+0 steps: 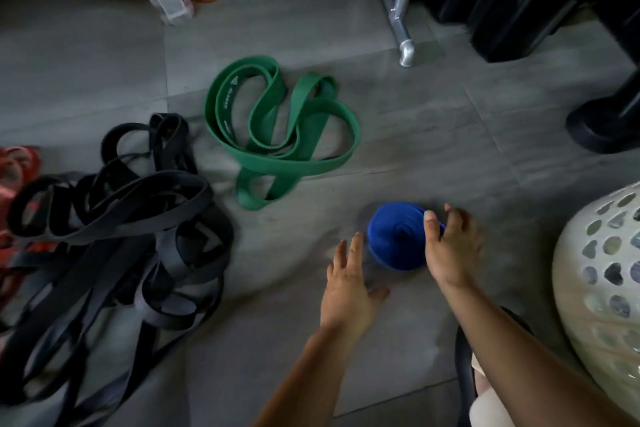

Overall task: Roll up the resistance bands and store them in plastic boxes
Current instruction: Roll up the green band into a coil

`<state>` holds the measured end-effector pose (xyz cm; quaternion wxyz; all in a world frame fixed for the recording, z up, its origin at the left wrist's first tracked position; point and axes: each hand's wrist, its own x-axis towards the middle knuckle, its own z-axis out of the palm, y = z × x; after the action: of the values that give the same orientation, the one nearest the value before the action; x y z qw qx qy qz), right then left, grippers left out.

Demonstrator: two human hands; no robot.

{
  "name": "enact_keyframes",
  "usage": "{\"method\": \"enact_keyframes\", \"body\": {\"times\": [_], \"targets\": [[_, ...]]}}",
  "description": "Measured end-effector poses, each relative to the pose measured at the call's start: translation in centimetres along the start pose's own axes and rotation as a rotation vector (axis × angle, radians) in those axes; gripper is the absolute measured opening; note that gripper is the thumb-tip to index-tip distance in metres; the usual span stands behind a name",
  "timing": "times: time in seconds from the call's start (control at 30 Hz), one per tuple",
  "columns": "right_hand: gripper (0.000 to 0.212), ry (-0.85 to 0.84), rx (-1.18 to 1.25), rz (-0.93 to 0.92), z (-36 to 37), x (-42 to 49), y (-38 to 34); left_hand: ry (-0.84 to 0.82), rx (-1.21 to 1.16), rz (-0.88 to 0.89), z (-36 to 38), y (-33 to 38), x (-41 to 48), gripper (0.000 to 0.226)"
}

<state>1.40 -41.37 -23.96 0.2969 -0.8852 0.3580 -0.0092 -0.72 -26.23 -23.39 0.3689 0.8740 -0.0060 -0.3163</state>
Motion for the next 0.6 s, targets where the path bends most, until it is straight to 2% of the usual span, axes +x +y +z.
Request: {"method": "enact_keyframes", "body": {"times": [0.07, 0.13, 0.23, 0.33, 0.43, 0.5, 0.6], "targets": [[0.096, -0.014, -0.033, -0.059, 0.6, -0.2, -1.4, 0.056, -0.016, -0.009, -1.2, -1.1, -0.4, 0.089], [0.087, -0.028, -0.072, -0.133, 1.3, -0.7, -3.1, 0.129, -0.065, -0.038, -2.8, -2.6, -1.0, 0.083], [0.07, -0.077, -0.082, -0.359, 3.0, -2.1, -5.5, 0.287, -0.119, -0.089, -5.8, -5.4, -1.7, 0.073], [0.052, -0.266, 0.002, -0.524, 5.3, -4.6, -8.4, 0.39, -0.143, -0.18, -8.8, -8.0, -2.5, 0.062], [0.044, -0.432, 0.01, -0.651, 7.7, -7.2, -11.6, 0.398, -0.115, -0.17, -10.6, -9.8, -3.7, 0.058], [0.047, -0.513, -0.008, -0.686, 9.2, -8.1, -13.8, 0.395, -0.15, -0.148, -11.0, -10.5, -4.3, 0.057], [0.065, -0.647, 0.013, -0.531, 11.2, -8.6, -16.5, 0.415, -0.243, -0.153, -11.5, -11.0, -4.8, 0.055]]}}
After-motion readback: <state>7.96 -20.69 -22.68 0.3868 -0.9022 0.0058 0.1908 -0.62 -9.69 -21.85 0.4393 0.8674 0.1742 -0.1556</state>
